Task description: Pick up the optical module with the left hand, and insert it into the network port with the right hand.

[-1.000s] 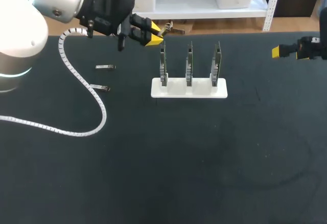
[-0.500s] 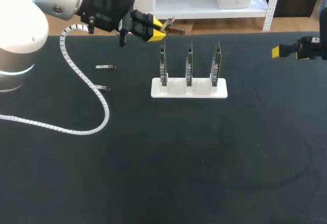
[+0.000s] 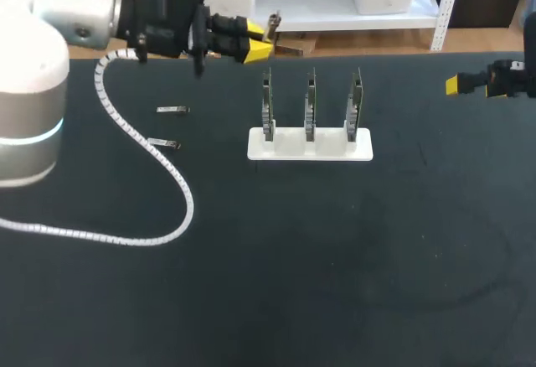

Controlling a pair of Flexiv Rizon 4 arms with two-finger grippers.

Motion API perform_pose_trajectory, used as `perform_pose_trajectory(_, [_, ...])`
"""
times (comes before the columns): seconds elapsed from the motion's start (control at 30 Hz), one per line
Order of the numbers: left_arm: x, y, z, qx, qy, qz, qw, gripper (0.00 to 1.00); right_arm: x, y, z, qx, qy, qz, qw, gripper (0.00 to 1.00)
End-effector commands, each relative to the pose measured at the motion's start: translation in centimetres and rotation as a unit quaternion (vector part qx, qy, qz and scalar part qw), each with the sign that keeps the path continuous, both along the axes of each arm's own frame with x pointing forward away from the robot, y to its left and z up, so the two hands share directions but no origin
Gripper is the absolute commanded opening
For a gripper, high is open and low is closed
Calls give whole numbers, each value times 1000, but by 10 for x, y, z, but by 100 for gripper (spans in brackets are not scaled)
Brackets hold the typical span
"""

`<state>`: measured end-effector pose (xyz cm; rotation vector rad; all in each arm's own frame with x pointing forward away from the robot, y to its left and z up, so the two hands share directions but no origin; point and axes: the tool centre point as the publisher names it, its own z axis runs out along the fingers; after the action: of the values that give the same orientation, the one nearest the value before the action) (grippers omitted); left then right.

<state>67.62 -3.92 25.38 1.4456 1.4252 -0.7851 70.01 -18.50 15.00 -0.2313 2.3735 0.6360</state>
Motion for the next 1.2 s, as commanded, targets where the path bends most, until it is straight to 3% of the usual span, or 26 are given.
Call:
perform_pose_trajectory(0.03, [-6, -1, -8, -32, 1, 7, 999, 0, 0, 0, 0, 0, 0, 0, 1000, 100])
perform_pose_trajectory(0.57, [3, -32, -36, -84, 19, -15, 996, 0, 0, 0, 0, 0, 0, 0, 1000, 100])
perform_pose_trajectory(1.03, [22, -29, -35, -90, 26, -61, 994, 0, 0, 0, 0, 0, 0, 0, 1000, 100])
perform_pose_trajectory(1.2, [21, -25, -47, -79, 41, -76, 993, 0, 0, 0, 0, 0, 0, 0, 1000, 100])
